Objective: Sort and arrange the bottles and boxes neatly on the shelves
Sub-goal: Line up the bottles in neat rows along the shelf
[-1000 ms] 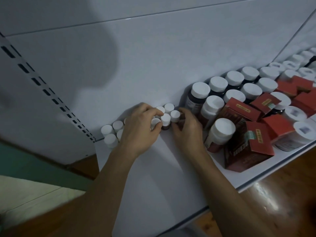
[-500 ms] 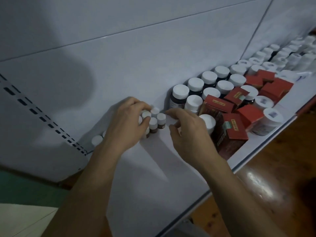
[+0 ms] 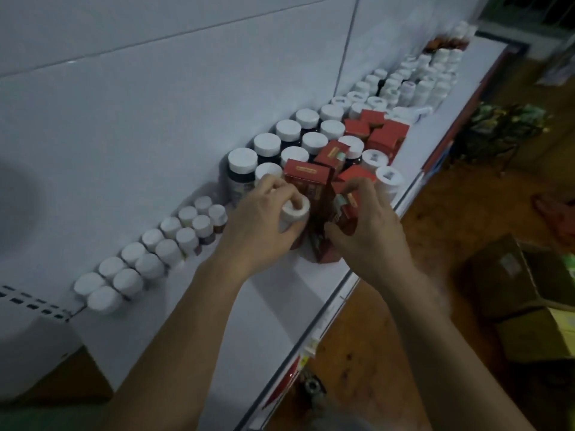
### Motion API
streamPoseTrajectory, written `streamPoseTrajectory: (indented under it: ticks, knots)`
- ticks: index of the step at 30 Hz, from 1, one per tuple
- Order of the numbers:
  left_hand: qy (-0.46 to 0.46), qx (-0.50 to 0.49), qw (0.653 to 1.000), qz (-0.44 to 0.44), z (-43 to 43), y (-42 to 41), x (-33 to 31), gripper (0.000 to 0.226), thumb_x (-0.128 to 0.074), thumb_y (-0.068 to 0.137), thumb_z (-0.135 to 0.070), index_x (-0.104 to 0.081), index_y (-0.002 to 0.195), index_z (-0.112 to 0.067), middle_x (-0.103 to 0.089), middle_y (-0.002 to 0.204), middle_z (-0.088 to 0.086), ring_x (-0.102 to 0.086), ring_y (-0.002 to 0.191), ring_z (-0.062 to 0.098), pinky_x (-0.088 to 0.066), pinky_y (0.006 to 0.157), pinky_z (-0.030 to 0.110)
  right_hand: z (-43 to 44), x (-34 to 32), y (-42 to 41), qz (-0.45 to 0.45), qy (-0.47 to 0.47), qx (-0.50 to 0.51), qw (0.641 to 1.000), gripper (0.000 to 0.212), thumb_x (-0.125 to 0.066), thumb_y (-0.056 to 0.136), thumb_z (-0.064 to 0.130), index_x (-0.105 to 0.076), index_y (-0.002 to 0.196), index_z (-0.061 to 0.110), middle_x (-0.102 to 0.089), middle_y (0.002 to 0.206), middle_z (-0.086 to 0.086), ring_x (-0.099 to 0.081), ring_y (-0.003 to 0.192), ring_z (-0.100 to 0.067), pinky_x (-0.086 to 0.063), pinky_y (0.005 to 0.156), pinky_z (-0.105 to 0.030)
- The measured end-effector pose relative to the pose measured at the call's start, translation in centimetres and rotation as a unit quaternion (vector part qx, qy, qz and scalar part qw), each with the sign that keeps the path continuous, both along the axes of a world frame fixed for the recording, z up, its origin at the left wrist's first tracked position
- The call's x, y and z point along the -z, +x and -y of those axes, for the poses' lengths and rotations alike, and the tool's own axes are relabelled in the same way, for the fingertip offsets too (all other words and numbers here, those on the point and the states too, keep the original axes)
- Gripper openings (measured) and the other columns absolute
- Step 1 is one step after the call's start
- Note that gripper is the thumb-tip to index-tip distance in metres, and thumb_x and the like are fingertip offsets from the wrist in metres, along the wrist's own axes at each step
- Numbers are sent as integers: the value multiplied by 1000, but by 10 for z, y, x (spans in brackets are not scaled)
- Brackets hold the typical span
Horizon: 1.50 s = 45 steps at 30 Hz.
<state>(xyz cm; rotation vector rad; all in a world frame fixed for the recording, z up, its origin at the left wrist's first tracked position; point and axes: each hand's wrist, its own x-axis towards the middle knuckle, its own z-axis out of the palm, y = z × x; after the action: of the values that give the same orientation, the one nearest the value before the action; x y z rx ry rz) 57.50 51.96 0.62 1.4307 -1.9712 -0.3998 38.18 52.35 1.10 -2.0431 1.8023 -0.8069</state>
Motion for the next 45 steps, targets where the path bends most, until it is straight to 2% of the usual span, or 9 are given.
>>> streamPoseTrajectory:
  ticks: [8, 12, 17, 20, 23, 29, 33, 40, 45]
  knots:
    - [-9, -127, 992, 12, -20, -7, 32, 33, -76, 84, -27, -43, 76, -27, -48, 82, -11, -47, 72, 9, -37, 61, 27, 9, 9, -37, 102, 5, -63, 993, 43, -70, 92, 28, -37, 118, 33, -65, 107, 5, -68, 87, -18, -63, 65, -43]
    - [-26, -227, 973, -31, -12, -32, 24, 46, -80, 75, -46, -41, 82, -23, -48, 82, -8, -47, 75, 15, -39, 60, 30, 23, 4, -55, 107, 2, -154, 982, 42, -71, 91, 26, -40, 118, 25, -67, 92, -2, -65, 73, -22, -56, 60, -51]
    - [-22, -363, 930, -46, -8, -78, 15, 45, -84, 74, -40, -45, 92, -25, -58, 84, -7, -59, 81, 25, -42, 63, 34, 48, -6, -117, 144, -15, -199, 969, 38, -68, 91, 33, -39, 117, 30, -66, 78, 3, -62, 60, -18, -52, 53, -47]
    - [-85, -394, 911, -83, -9, -112, -6, 49, -82, 69, -46, -44, 100, -38, -60, 95, -20, -60, 82, 7, -41, 61, 24, 69, -5, -172, 166, -17, -195, 967, 39, -69, 90, 36, -39, 116, 33, -69, 86, 5, -68, 69, -18, -58, 57, -49]
    - [-108, -345, 928, -89, -4, -160, -36, 47, -76, 68, -53, -48, 104, -42, -58, 96, -36, -58, 84, -13, -41, 63, 13, 90, 0, -237, 170, -3, -153, 974, 44, -73, 89, 39, -39, 117, 35, -61, 88, 22, -69, 77, -5, -62, 58, -37]
    - [-66, -210, 960, -175, 56, -258, -51, 38, -81, 70, -39, -66, 105, -35, -70, 97, -27, -66, 84, 1, -54, 71, 25, 124, 17, -394, 199, -11, 26, 980, 54, -76, 85, 43, -38, 124, 46, -56, 100, 27, -61, 81, 4, -48, 54, -9]
    - [-3, -85, 972, -220, 134, -346, -39, 34, -80, 74, -32, -65, 104, -34, -72, 103, -20, -67, 92, 6, -54, 75, 27, 132, 40, -490, 183, -21, 160, 970, 63, -80, 84, 36, -38, 131, 41, -56, 121, 13, -56, 88, 0, -46, 59, -10]
    - [46, 47, 976, -208, 279, -494, 5, 35, -79, 69, -41, -62, 100, -38, -70, 101, -24, -65, 89, 0, -49, 68, 9, 178, 68, -601, 146, -8, 265, 953, 55, -79, 84, 38, -41, 123, 43, -52, 97, 27, -57, 76, 15, -39, 44, 0]
    - [61, 113, 975, -180, 400, -583, 28, 40, -79, 69, -43, -60, 103, -35, -67, 103, -23, -62, 89, -3, -50, 71, 24, 255, 64, -672, 94, 18, 301, 949, 54, -77, 84, 37, -42, 125, 39, -59, 111, 14, -60, 87, 4, -52, 59, -14]
